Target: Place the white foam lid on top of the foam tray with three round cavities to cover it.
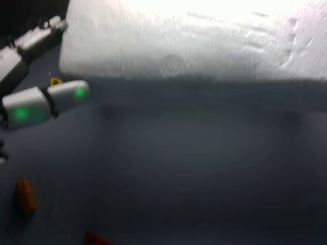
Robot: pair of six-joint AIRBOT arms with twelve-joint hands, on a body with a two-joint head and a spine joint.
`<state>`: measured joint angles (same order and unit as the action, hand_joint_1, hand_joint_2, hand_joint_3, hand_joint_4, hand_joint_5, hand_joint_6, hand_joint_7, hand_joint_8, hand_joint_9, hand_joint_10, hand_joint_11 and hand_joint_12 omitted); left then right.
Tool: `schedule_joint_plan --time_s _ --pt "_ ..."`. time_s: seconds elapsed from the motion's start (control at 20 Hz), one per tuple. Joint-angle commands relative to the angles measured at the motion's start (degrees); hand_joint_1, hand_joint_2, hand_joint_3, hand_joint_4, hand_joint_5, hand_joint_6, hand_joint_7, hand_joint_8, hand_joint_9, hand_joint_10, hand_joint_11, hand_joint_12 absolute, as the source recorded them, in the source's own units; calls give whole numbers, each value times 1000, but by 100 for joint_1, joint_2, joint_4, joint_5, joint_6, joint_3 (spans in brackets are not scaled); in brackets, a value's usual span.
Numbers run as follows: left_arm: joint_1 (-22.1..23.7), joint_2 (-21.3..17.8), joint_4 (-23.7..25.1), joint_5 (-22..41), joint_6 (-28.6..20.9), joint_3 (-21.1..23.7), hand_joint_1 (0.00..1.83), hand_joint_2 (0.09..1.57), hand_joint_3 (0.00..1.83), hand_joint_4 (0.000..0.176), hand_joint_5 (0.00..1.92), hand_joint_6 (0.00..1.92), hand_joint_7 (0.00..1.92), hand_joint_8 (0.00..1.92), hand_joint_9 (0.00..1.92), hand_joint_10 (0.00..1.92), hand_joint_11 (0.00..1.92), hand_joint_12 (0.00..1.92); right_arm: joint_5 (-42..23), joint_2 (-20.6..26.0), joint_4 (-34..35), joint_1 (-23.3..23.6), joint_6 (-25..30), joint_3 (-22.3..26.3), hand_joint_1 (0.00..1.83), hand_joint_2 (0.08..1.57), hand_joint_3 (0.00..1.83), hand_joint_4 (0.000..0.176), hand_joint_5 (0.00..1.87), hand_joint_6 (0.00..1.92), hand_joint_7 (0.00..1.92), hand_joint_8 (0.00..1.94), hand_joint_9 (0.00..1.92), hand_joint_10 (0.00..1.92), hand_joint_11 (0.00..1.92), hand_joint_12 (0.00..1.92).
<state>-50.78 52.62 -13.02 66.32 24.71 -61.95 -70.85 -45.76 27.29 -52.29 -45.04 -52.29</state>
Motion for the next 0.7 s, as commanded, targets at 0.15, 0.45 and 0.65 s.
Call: schedule_joint_plan --time_s 0.15,0.45,0.65 --pt "557 291 777 100 -49 -334 434 1072 0 0 266 10 41 6 11 4 0 942 -438 -29 -617 431 64 -257 413 1159 0 0 206 49 158 17 75 169 0 1354" --pt "1137 591 811 -447 -82 -889 525 1053 0 0 287 1 34 5 0 0 0 858 379 -259 -741 1272 3 -814 451 1201 1 0 30 436 305 75 0 934 0 1720" --pt "1535 877 821 -924 -99 -1334 497 1049 0 0 256 7 11 9 0 0 0 15 990 -499 -740 1745 -1 -1269 511 1221 6 0 0 415 200 21 0 643 0 1611"
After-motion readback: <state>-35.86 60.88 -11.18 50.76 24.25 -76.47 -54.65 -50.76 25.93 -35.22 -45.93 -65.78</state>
